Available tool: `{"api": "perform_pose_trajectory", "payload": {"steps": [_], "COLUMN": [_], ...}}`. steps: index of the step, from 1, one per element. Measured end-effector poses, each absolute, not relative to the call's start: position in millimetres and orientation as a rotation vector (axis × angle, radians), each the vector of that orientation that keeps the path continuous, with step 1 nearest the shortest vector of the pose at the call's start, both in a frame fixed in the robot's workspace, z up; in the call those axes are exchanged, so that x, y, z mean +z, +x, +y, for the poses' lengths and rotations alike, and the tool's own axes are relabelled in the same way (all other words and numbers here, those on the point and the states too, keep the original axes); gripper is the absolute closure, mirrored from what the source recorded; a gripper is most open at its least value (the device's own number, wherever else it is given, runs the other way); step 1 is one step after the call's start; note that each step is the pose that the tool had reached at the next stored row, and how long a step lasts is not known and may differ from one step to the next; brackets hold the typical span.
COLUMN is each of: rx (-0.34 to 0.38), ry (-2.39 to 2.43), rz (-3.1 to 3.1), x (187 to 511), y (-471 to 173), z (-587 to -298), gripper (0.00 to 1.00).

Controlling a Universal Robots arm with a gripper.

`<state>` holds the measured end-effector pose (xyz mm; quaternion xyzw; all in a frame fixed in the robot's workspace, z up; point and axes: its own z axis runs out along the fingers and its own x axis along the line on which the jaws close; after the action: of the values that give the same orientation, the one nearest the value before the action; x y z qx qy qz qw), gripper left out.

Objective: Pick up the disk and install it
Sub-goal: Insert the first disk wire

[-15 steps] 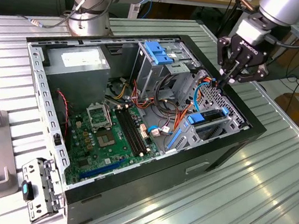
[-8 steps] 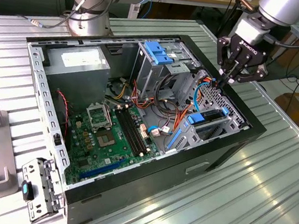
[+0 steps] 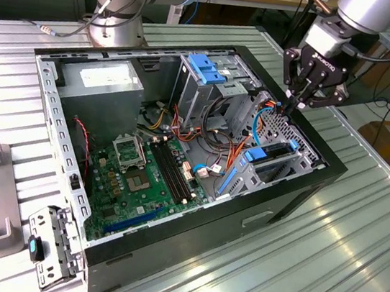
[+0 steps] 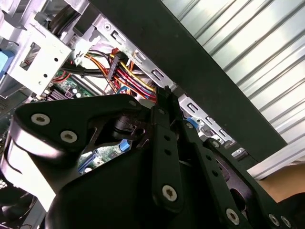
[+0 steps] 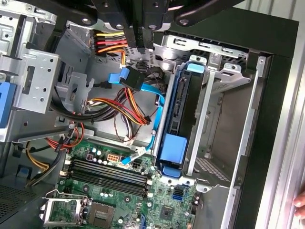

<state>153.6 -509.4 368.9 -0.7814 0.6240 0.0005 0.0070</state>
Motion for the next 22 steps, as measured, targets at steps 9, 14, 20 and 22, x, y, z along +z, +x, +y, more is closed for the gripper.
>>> {"api": "perform_pose_trajectory", "payload": {"steps": [9, 14, 20, 22], "rx": [0.0, -0.001, -0.001, -0.002], "ry": [-2.441, -2.43, -2.411, -2.38], "rz": [1.955, 1.968, 1.991, 2.029], "x": [368.0, 363.8, 362.2, 361.3], "y": [148.7, 148.2, 140.2, 140.2], "z": [-514.8, -520.3, -520.3, -520.3], "gripper": [0.83, 0.83, 0.83, 0.83]}}
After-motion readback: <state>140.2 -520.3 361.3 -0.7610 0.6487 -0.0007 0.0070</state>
